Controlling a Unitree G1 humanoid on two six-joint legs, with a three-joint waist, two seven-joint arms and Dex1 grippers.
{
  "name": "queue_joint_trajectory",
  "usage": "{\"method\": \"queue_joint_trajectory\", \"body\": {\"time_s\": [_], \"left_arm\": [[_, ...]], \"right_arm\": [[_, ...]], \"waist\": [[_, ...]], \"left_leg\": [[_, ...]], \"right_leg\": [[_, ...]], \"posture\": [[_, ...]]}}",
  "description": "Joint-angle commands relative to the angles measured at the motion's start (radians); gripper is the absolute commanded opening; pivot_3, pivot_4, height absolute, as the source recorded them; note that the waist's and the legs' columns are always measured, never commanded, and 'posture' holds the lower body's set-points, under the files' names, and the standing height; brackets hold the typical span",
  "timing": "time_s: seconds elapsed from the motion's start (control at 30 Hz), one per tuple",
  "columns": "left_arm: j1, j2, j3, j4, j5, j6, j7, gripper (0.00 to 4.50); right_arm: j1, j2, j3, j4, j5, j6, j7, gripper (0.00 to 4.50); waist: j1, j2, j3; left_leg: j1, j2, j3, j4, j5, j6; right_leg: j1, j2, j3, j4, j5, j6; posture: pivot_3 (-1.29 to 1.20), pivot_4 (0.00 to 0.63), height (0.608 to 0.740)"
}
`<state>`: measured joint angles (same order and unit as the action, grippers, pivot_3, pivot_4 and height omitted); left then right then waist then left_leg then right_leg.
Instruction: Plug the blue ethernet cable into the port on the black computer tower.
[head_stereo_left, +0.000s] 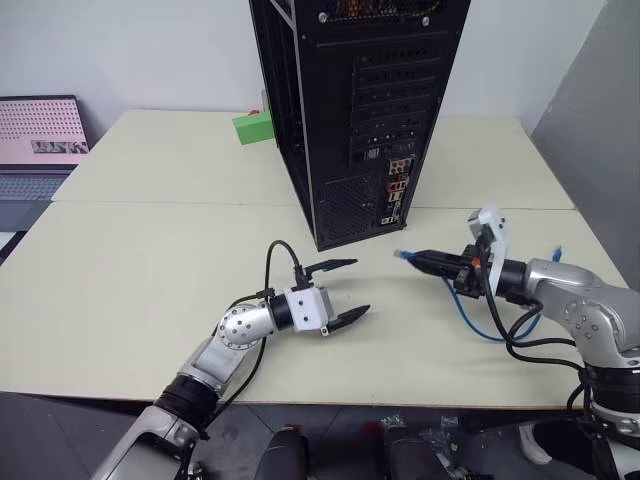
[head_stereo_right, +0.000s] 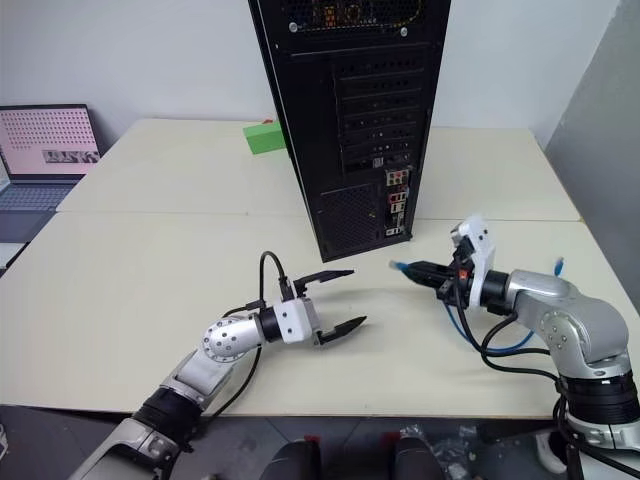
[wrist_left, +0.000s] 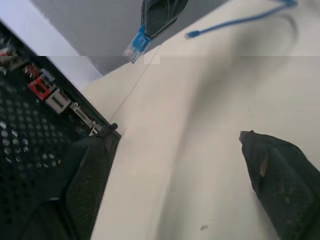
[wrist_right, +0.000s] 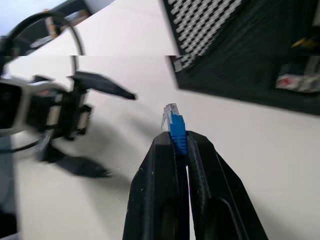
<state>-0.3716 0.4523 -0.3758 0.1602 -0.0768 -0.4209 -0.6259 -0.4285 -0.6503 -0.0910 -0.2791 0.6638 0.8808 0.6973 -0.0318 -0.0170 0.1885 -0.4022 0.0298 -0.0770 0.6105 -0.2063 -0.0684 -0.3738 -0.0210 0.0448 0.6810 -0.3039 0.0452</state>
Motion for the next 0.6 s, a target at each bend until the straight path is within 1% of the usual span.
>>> {"method": "queue_joint_trajectory", "body": {"time_s": [0.03,0.07,0.13,0.27,0.43,0.6], "left_arm": [[-0.005,-0.069,0.066,-0.177,-0.040,0.266,0.091,4.29],[-0.012,-0.096,0.079,-0.203,-0.028,0.332,0.130,4.29],[-0.035,-0.161,0.102,-0.249,-0.012,0.489,0.213,4.29],[-0.071,-0.244,0.128,-0.292,0.003,0.673,0.298,4.29],[-0.117,-0.304,0.151,-0.296,0.017,0.774,0.356,4.29],[-0.130,-0.325,0.145,-0.293,0.050,0.809,0.383,4.29]], "right_arm": [[-0.027,0.026,-0.013,-0.062,-0.086,-0.063,-0.118,0.01],[-0.032,0.043,0.001,-0.074,-0.110,-0.070,-0.155,0.01],[-0.054,0.114,0.018,-0.090,-0.157,-0.067,-0.265,0.01],[-0.081,0.220,0.039,-0.111,-0.211,-0.054,-0.390,0.01],[-0.108,0.301,0.050,-0.120,-0.248,-0.035,-0.483,0.01],[-0.121,0.340,0.076,-0.106,-0.285,-0.037,-0.518,0.01]], "waist": [[0.000,0.000,0.000],[-0.001,0.000,0.000],[-0.004,0.000,0.000],[-0.003,0.000,0.000],[0.000,0.000,0.000],[-0.001,0.000,0.000]], "left_leg": [[0.000,0.000,0.000,0.000,0.000,0.000],[0.000,0.000,0.000,0.000,0.000,0.000],[0.000,0.000,0.000,0.000,0.000,0.000],[0.000,0.000,-0.001,0.000,0.000,0.000],[0.000,0.000,-0.001,0.000,0.000,0.000],[0.000,0.000,-0.001,0.000,0.000,0.000]], "right_leg": [[0.000,0.000,0.000,0.000,0.000,0.000],[0.000,0.000,0.000,0.000,0.000,0.000],[0.000,0.000,0.000,0.000,0.000,0.000],[0.000,0.001,0.000,0.000,0.000,0.000],[0.000,0.001,0.000,0.000,0.000,0.000],[0.000,0.001,0.000,0.000,0.000,0.000]], "posture": [[0.00,0.150,0.740],[0.00,0.150,0.740],[0.00,0.150,0.740],[0.00,0.150,0.740],[0.00,0.150,0.740],[0.00,0.150,0.740]]}}
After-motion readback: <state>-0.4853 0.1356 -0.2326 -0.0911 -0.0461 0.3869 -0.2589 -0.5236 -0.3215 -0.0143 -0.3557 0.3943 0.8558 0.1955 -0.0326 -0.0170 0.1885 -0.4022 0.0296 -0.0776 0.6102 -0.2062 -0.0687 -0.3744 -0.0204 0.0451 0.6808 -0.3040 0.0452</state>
